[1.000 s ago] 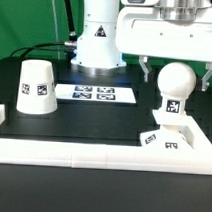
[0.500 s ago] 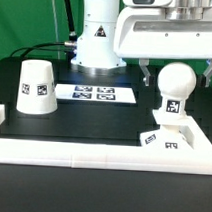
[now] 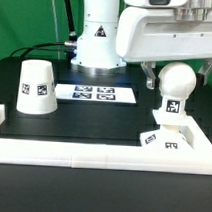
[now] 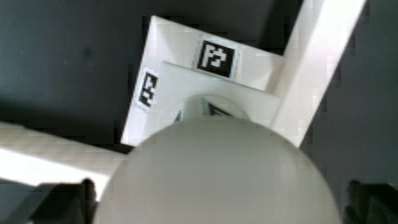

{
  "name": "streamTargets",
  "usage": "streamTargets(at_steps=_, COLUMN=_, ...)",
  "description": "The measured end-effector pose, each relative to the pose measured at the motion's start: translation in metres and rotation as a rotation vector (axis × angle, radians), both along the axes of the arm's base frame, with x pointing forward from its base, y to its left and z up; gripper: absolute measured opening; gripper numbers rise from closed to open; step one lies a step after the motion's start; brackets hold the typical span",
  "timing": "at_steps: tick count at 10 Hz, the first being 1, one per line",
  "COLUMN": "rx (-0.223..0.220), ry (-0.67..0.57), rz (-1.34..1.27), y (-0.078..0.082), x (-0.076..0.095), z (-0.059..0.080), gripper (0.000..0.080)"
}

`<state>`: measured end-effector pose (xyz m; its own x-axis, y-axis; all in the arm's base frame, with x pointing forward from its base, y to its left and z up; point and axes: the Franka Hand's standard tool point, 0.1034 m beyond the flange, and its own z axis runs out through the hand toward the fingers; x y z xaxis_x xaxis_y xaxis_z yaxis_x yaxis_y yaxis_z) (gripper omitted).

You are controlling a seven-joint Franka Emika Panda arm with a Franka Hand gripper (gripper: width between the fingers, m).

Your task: Assemble lamp

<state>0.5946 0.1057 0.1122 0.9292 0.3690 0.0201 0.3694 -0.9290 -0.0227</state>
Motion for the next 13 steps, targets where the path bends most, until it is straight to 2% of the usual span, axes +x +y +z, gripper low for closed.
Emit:
streamTargets(at_steps=8, rx=-0.027, ry=-0.009, rz=0.427, y=-0.0064, x=0.0008, z=0.0, gripper=0.0699)
streamTargets(at_steps=9, rx=-0.027, ry=-0.008, rz=0.425, y=-0.0092, x=0.0011, z=-0.0001, gripper=0.0577)
streamTargets(at_steps=13, rx=-0.027, ry=-0.009, rz=0.397, y=-0.0091, x=0.0013, z=-0.0001, gripper=0.0577)
